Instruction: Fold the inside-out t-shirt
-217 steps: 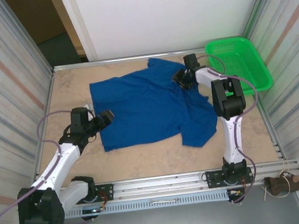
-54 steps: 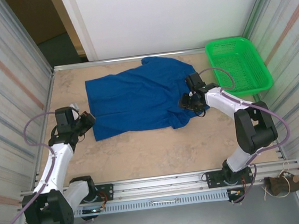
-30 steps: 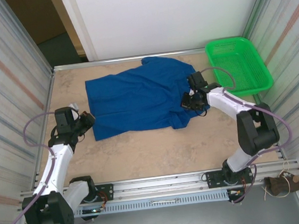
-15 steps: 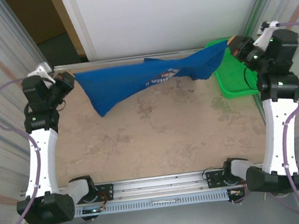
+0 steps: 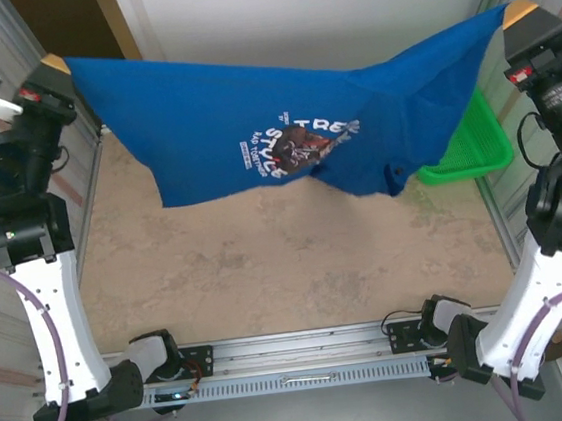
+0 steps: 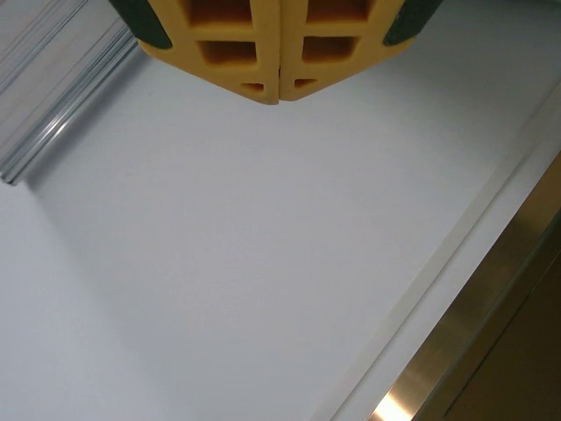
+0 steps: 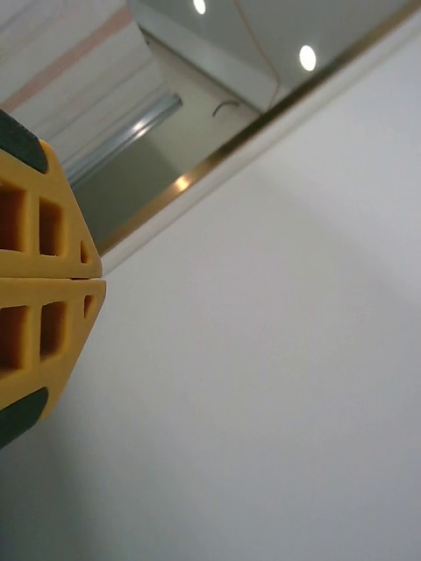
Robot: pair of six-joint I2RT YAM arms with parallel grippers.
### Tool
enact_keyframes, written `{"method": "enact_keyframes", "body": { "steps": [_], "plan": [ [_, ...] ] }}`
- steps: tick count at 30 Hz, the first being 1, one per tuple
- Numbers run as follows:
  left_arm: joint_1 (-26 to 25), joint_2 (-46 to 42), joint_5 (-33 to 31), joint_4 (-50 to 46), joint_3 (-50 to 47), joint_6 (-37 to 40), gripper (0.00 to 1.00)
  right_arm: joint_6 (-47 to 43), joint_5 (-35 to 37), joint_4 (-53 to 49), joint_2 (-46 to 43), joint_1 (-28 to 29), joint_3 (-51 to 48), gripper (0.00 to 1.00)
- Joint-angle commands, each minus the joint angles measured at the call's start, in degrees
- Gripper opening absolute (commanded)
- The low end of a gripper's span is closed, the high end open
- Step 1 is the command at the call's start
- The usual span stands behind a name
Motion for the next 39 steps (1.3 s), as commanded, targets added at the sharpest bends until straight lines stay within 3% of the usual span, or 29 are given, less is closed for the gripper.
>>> {"method": "enact_keyframes", "body": {
  "steps": [1, 5, 12, 16, 23, 27, 29, 32, 39],
  "plan": [
    [0.6, 5.5, -1.4, 1.5, 3.4, -0.9, 0.00, 5.2, 0.1, 5.0, 3.9, -0.5, 0.7, 0.00],
    [0.5, 15.5, 1.9, -0.2, 6.6, -1.5, 0.00, 8.8, -2.0, 11.0, 9.3, 1.2, -4.7, 0.00],
    [-1.1, 31.9, 4.7, -0.6, 14.4, -1.4, 0.00, 1.8, 1.8, 10.5, 22.6, 10.1, -3.5, 0.00],
    [-2.5, 42.0, 7.4, -1.5, 25.4, -4.8, 0.00, 0.7, 2.1, 8.9, 32.4, 12.7, 5.1, 0.00],
    [-5.8, 53.8, 6.1, -8.4, 51.7, -6.2, 0.00, 5.5, 1.0, 3.0, 48.0, 12.4, 32.6, 0.00],
    [-5.4, 53.4, 5.1, -7.4, 54.3, -7.9, 0.00, 9.4, -0.2, 5.9, 46.8, 10.8, 32.1, 0.00],
    [-5.3, 50.9, 5.6, -6.4, 50.1, -7.0, 0.00, 7.7, -1.1, 5.8, 43.9, 10.5, 28.4, 0.00],
    [-5.4, 45.1, 7.3, -4.1, 38.6, -4.5, 0.00, 4.7, -0.9, 9.1, 34.4, 10.6, 12.8, 0.00],
    [-4.9, 25.8, 9.5, 6.0, -5.5, 0.8, 0.00, 1.4, 1.1, 18.0, 4.7, 11.0, -40.5, 0.00]
  ]
}}
